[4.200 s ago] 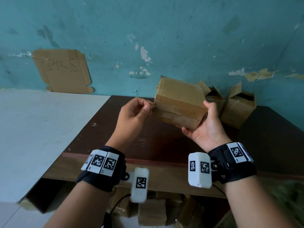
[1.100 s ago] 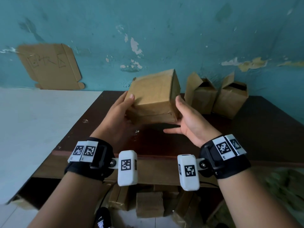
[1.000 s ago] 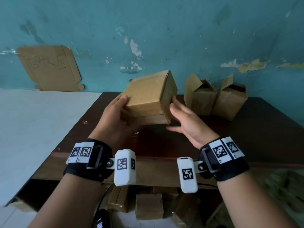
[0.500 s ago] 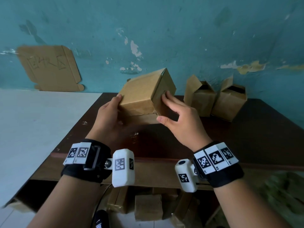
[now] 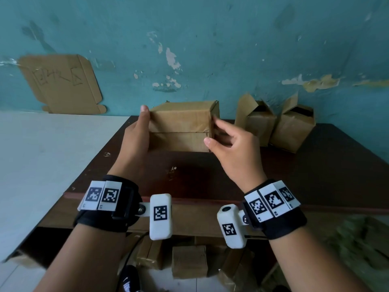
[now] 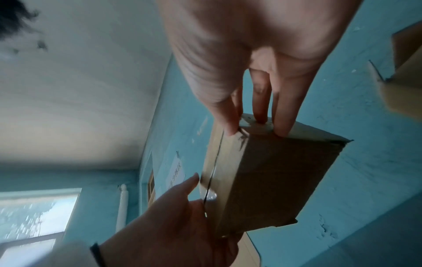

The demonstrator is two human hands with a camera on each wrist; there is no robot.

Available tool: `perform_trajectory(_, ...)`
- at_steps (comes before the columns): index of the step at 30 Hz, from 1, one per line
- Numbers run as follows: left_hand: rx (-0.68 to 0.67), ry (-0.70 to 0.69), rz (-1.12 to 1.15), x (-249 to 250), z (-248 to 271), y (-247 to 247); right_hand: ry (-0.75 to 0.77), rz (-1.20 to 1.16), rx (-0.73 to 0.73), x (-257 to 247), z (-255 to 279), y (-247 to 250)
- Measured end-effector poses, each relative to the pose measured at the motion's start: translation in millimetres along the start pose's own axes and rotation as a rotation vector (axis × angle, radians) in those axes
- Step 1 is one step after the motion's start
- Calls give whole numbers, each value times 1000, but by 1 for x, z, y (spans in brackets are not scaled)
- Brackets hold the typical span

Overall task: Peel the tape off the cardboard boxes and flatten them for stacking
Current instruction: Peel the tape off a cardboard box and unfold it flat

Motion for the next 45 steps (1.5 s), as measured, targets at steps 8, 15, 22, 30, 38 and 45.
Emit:
perform_trajectory(8, 37, -451, -187, 19, -2, 9, -162, -116, 101, 16, -6, 12)
perform_trajectory(15, 183, -553, -167, 27, 11, 17, -232, -163, 137, 30, -5, 13)
perform_trajectory(22, 84, -556, -208, 31, 12, 10, -262, -152, 138, 29, -8, 23)
perform_trajectory(30, 202, -634, -191, 39, 24, 14, -309, -284, -19, 15, -2, 8)
perform_trajectory(38, 54, -673, -146, 43, 42, -5, -283, -246, 50, 27, -10, 18)
perform_trajectory(45, 38, -1069, -283, 58, 69, -17, -306, -309, 115, 29, -11, 21)
Point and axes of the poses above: each hand's wrist, its own z-axis away from the middle knuckle, its own y-axis out of the back of the hand, x = y × z, the point moved 7 cm from there along -z, towards the middle knuckle, and after that the axes turned 5 degrees about x, right-handed, at the moved point
